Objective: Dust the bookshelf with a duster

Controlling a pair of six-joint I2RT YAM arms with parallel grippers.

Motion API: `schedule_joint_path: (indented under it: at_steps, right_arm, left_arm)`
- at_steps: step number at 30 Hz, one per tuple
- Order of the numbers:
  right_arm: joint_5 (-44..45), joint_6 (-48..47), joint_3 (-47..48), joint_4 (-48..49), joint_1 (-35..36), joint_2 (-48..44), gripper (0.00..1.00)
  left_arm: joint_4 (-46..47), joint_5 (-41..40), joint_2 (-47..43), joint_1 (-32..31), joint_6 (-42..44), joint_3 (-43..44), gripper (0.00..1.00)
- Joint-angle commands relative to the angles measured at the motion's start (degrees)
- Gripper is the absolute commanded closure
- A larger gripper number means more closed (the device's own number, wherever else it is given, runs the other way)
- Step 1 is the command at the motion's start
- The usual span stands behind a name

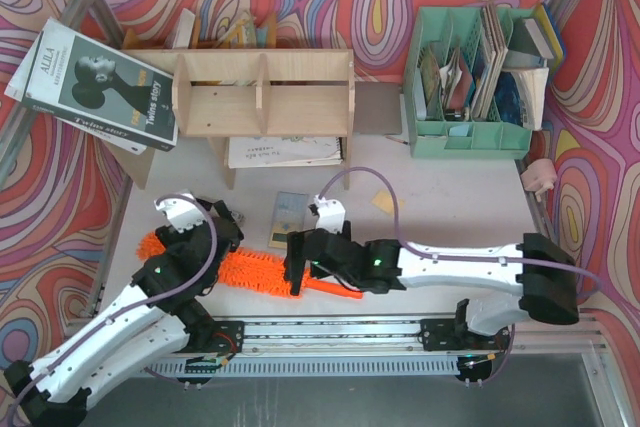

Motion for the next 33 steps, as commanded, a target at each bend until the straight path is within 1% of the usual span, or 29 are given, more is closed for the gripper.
schedule_joint_path:
  at_steps: [1, 4, 5, 8, 11, 15, 22, 28, 33]
  right_arm:
    - [5.1, 8.9, 5.6, -9.3, 2.9, 6.0, 0.01]
    - [5.6, 12.0, 10.2, -14.8, 3.2, 10.5, 0.01]
    - [5.4, 12.4, 11.0, -15.5, 3.2, 11.6, 0.03]
    - [4.2, 13.0, 12.2, -15.4, 3.3, 13.9, 0.07]
    - [3.7, 13.0, 14.1, -16.0, 3.2, 16.0, 0.08]
    - [2.9, 13.7, 16.8, -17.0, 3.2, 19.2, 0.10]
    - [2.5, 14.5, 22.6, -20.3, 3.1, 25.3, 0.18]
    - [2.2, 16.1, 24.8, -22.6, 2.9, 27.3, 0.25]
    - [1.9, 16.9, 25.6, -23.8, 2.7, 28.3, 0.29]
  left_arm:
    - [-2.7, -7.2, -4.0, 0.3, -0.8, -2.8, 0.02]
    - [-3.5, -8.1, -5.9, 0.3, -0.8, -4.2, 0.02]
    - [-3.5, -8.2, -6.7, 0.4, -0.6, -4.7, 0.02]
    - [-3.9, -8.1, -8.6, 0.3, -0.7, -7.9, 0.02]
    - [-2.8, -6.3, -10.9, 0.3, 0.1, -9.5, 0.02]
    - [-2.0, -5.9, -12.5, 0.4, 1.2, -10.2, 0.02]
    - [-1.1, -4.9, -12.7, 0.3, 2.2, -10.7, 0.02]
    - [-0.9, -4.6, -13.0, 0.4, 2.3, -10.8, 0.02]
    - [-1.0, -4.6, -14.0, 0.3, 2.3, -11.1, 0.02]
